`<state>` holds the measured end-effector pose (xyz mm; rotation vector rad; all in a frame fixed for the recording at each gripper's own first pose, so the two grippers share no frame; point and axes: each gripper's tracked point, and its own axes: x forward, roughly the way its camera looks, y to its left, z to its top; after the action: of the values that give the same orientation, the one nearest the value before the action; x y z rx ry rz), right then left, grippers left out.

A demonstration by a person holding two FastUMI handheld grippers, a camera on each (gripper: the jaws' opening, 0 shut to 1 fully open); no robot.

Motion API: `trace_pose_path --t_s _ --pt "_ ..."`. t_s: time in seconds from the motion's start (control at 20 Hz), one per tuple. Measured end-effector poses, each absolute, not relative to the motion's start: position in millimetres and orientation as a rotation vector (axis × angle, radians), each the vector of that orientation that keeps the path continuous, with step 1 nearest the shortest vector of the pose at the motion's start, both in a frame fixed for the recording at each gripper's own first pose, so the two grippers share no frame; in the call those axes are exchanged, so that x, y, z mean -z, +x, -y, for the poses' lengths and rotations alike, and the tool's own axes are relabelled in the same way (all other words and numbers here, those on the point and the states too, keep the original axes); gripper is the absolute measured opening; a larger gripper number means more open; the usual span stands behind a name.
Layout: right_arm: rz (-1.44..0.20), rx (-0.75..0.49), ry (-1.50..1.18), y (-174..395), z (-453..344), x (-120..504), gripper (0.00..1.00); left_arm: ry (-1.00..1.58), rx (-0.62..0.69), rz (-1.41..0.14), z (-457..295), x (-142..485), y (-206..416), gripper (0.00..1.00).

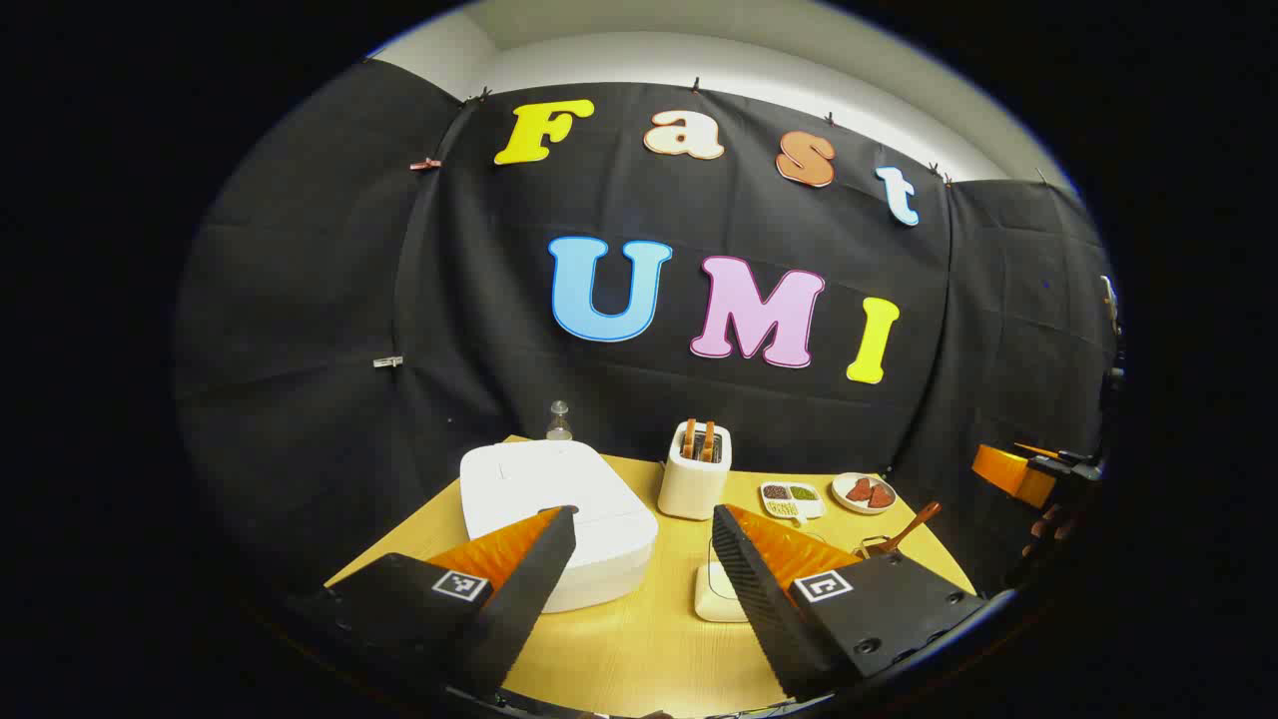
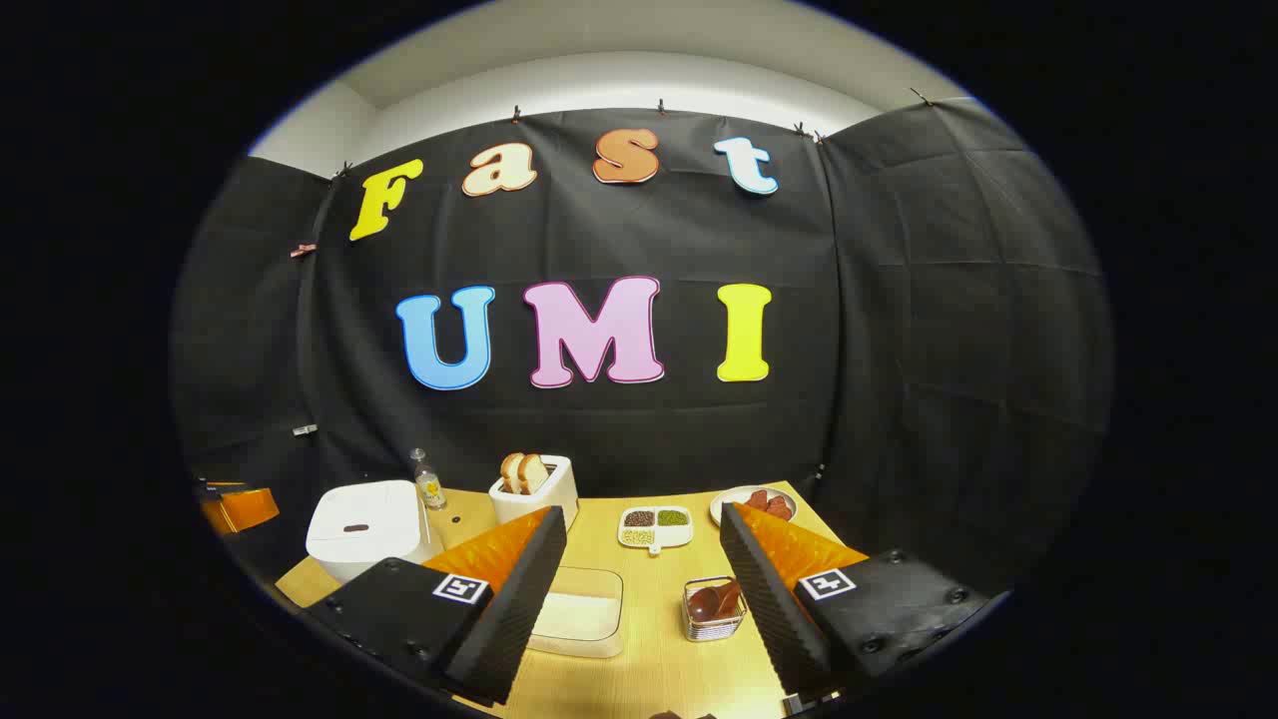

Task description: Close the left gripper, press the button to open the rice cooker; take a wooden spoon from the chopstick holder with the right hand, scoop a spoonful of rice and pour it into the rice cooker, then put the wooden spoon back into the chopstick holder.

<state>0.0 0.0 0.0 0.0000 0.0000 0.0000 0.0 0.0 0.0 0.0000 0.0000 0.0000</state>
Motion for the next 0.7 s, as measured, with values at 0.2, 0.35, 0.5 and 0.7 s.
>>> trace_pose_path --t_s 0.2,0.35,0.5,0.7 --pt "-0.007 0.014 0.005 2 9 3 0.97 -0.023 0.005 -0.012 5 5 2 0.95" --pt "0.013 0.030 0.010 2 15 -4 0.97 -0.017 0.009 -0.005 7 3 2 0.95" --pt "0.029 0.051 0.017 2 21 -10 0.97 -0.017 0.003 0.018 5 -5 3 0.96" --pt "0.062 0.068 0.017 -3 26 -20 0.96 0.006 0.008 0.034 4 -11 4 0.95"
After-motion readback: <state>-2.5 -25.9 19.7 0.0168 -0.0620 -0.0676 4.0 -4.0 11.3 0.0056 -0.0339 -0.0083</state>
